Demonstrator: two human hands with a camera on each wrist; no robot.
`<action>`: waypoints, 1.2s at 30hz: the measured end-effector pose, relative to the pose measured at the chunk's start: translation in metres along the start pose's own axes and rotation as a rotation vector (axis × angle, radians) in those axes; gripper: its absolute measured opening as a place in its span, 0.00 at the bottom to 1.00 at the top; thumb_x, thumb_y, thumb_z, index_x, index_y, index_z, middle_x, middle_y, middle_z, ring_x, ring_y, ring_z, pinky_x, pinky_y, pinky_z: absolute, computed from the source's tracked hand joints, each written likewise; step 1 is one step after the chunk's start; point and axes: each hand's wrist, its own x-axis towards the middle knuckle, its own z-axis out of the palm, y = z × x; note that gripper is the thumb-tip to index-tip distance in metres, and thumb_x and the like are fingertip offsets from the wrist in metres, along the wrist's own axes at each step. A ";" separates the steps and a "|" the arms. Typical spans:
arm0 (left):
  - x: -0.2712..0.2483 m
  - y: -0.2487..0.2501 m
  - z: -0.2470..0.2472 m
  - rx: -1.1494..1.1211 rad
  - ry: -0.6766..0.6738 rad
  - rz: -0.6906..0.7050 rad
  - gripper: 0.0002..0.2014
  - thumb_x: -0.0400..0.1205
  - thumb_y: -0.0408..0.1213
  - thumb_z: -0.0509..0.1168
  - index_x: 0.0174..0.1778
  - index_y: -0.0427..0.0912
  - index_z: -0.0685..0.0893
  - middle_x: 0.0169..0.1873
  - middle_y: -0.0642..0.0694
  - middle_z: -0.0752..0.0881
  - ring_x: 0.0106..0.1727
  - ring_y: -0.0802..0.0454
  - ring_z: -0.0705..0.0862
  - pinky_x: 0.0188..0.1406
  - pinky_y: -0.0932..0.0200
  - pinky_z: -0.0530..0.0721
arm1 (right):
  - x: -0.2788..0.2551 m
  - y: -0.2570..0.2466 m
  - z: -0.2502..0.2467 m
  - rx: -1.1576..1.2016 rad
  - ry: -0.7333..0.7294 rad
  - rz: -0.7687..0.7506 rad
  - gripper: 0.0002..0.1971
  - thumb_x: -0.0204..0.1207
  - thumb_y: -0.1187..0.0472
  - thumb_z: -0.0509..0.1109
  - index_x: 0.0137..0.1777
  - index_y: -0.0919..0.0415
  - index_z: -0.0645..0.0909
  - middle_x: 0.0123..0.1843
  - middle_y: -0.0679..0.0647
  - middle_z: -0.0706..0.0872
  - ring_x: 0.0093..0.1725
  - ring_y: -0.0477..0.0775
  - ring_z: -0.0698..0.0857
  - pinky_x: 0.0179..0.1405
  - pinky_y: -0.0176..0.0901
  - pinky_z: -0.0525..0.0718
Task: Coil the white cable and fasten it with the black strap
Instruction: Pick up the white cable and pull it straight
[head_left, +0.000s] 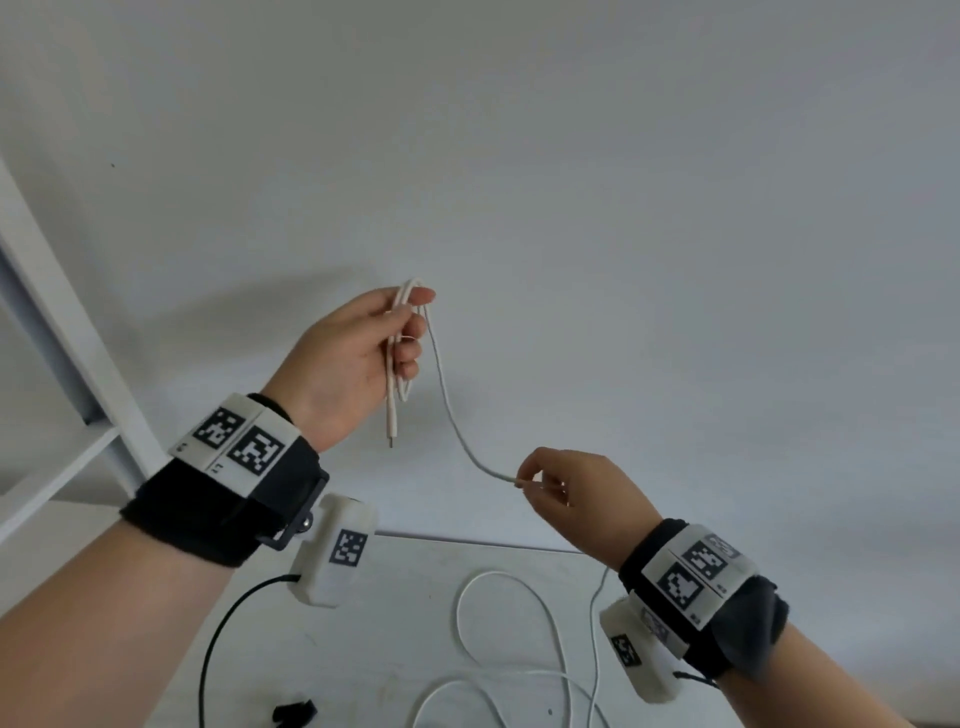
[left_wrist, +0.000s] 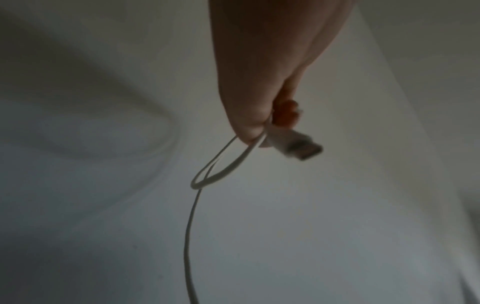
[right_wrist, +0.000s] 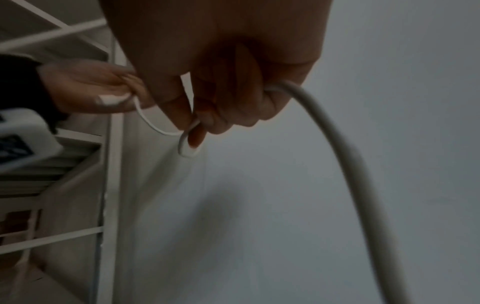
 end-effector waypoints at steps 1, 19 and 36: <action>-0.002 -0.003 0.002 0.048 -0.010 0.006 0.12 0.87 0.28 0.51 0.56 0.36 0.80 0.34 0.47 0.82 0.32 0.54 0.79 0.31 0.66 0.81 | -0.001 -0.008 -0.002 -0.038 -0.018 -0.044 0.05 0.76 0.56 0.63 0.47 0.51 0.80 0.28 0.41 0.73 0.31 0.43 0.74 0.36 0.42 0.77; -0.031 -0.036 0.024 0.443 -0.224 -0.172 0.11 0.87 0.41 0.55 0.62 0.50 0.78 0.43 0.45 0.92 0.30 0.44 0.89 0.36 0.61 0.86 | 0.024 -0.054 -0.044 0.045 0.266 -0.240 0.05 0.75 0.57 0.69 0.49 0.54 0.80 0.33 0.46 0.79 0.29 0.42 0.75 0.33 0.35 0.75; -0.046 -0.029 0.013 0.376 -0.276 -0.299 0.14 0.85 0.41 0.56 0.36 0.41 0.78 0.21 0.53 0.60 0.18 0.58 0.54 0.18 0.63 0.49 | 0.031 -0.014 -0.046 0.345 0.105 -0.003 0.18 0.63 0.49 0.77 0.25 0.55 0.72 0.18 0.43 0.68 0.19 0.42 0.66 0.21 0.26 0.65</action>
